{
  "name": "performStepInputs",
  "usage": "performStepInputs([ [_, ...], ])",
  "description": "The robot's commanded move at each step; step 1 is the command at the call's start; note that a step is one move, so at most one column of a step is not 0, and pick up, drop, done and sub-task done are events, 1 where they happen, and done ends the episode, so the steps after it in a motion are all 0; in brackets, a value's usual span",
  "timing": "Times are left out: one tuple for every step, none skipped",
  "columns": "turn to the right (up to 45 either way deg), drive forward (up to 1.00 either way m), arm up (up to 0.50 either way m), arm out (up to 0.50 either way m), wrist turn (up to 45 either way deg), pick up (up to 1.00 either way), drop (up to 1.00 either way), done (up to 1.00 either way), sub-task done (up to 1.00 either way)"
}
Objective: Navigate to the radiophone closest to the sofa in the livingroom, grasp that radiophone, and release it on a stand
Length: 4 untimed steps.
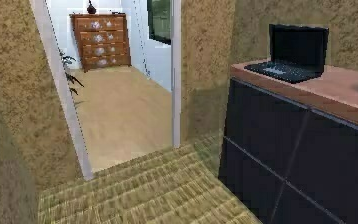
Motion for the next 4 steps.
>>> performStepInputs([
  [45.0,0.0,0.0,0.0,0.0,0.0,0.0,0.0,0.0],
  [12.0,0.0,0.0,0.0,0.0,0.0,0.0,0.0,0.0],
  [0.0,0.05,0.0,0.0,0.0,0.0,0.0,0.0,0.0],
  [45.0,0.0,0.0,0.0,0.0,0.0,0.0,0.0,0.0],
])
